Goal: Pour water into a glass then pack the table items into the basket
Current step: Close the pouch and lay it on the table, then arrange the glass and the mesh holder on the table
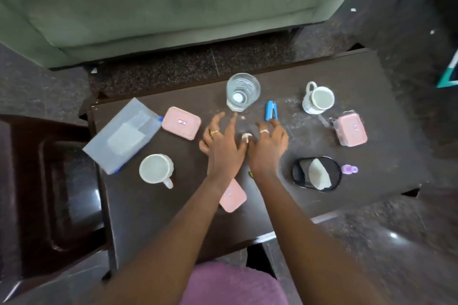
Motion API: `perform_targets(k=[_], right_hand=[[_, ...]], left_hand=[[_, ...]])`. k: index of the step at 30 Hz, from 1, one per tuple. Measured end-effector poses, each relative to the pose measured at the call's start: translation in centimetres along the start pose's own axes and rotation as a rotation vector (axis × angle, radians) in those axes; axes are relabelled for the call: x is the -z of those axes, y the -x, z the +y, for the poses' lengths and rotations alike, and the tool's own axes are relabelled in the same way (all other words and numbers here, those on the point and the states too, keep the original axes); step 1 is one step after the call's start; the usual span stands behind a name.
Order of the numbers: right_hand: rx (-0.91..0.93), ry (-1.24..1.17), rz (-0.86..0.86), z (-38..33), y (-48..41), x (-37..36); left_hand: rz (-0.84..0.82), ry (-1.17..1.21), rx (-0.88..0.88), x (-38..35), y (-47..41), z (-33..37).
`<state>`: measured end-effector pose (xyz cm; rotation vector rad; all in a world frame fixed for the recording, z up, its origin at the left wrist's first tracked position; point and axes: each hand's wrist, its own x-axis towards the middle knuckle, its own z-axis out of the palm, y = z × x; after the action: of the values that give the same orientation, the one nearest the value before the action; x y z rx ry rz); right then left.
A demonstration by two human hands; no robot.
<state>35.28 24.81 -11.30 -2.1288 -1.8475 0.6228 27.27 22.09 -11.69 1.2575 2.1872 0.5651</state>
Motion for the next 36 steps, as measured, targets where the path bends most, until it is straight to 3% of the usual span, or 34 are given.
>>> perform_targets(k=[6, 10, 17, 25, 30, 36], right_hand=[[-0.335, 0.292, -0.118, 8.3, -0.9, 3.9], [-0.363, 0.373, -0.188, 11.9, -0.6, 5.7], [-0.387, 0.265, -0.295, 13.3, -1.4, 6.7], [-0.202, 0.222, -0.232, 10.8, -5.8, 7.5], [-0.013, 0.117, -0.195, 8.6, -8.8, 8.5], [0.189, 0.137, -0.178, 7.3, -12.6, 8.9]], left_hand=[[-0.145, -0.054, -0.037, -5.8, 2.3, 5.0], [-0.18, -0.059, -0.014, -8.0, 2.2, 7.3], [-0.132, -0.066, 0.008, -10.0, 0.7, 9.6], [-0.088, -0.113, 0.154, -10.2, -5.6, 9.4], [-0.149, -0.171, 0.093, -11.2, -8.0, 9.4], [-0.102, -0.152, 0.044, -12.4, -8.3, 9.2]])
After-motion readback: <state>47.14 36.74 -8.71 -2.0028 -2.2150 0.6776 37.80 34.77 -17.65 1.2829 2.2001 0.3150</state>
